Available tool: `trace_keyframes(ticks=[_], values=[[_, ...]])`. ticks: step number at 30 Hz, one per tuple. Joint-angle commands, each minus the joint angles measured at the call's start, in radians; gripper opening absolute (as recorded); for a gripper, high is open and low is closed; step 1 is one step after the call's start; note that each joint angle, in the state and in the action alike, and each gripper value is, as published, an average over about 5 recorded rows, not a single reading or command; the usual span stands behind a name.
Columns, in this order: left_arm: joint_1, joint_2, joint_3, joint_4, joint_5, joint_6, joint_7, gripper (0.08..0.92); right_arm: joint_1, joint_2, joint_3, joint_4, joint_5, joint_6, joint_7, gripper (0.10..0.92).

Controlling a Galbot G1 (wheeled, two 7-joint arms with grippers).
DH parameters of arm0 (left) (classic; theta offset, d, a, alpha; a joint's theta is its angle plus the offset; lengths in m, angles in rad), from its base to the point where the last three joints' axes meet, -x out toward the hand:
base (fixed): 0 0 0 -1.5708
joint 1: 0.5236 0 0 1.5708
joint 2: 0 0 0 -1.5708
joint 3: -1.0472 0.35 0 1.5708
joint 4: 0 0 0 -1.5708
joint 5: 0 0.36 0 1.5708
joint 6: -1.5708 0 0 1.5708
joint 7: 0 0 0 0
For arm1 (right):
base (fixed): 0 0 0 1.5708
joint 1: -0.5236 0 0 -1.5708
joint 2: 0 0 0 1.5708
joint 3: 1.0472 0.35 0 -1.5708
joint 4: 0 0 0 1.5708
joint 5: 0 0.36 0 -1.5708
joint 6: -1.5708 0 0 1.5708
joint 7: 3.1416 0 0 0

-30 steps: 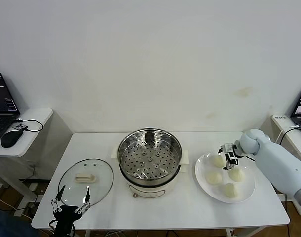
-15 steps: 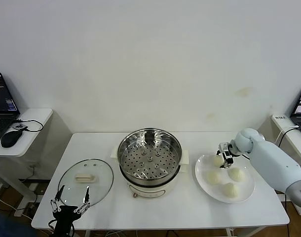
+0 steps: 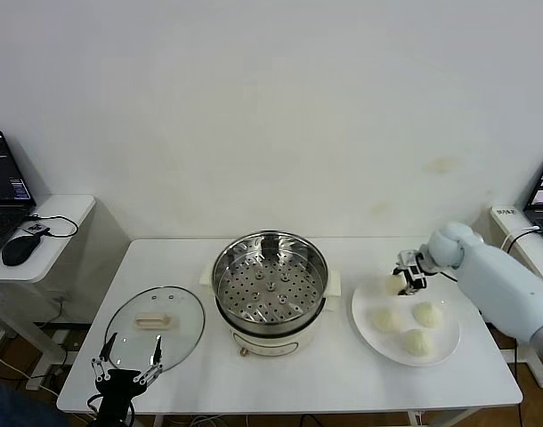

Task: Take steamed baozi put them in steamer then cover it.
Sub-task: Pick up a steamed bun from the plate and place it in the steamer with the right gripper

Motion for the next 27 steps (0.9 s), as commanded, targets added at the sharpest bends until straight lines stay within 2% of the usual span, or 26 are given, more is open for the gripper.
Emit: trace_keyframes(ticks=[1,6,12,19,27], values=[[-0.005,0.005,0.003,-0.003,-0.007,-0.004,0.002,0.823,0.32,-0.057,-0.226,0.152,0.258,-0.01,-0.004,0.568],[-0.005,0.009,0.0,-0.013,-0.015,-0.007,0.002,0.823,0.506,0.057,-0.352,0.148,0.364,-0.011,0.009,0.569],[-0.003,0.012,-0.01,-0.011,-0.033,-0.009,0.005,0.823,0.572,0.228,-0.432,0.114,0.429,0.036,0.048,0.568],[-0.005,-0.001,-0.01,-0.013,-0.03,-0.01,0.007,0.823,0.548,0.444,-0.482,0.042,0.383,0.16,0.075,0.569],[-0.001,-0.008,-0.014,-0.019,-0.022,-0.02,0.006,0.823,0.48,0.579,-0.549,-0.075,0.298,0.321,0.112,0.569]])
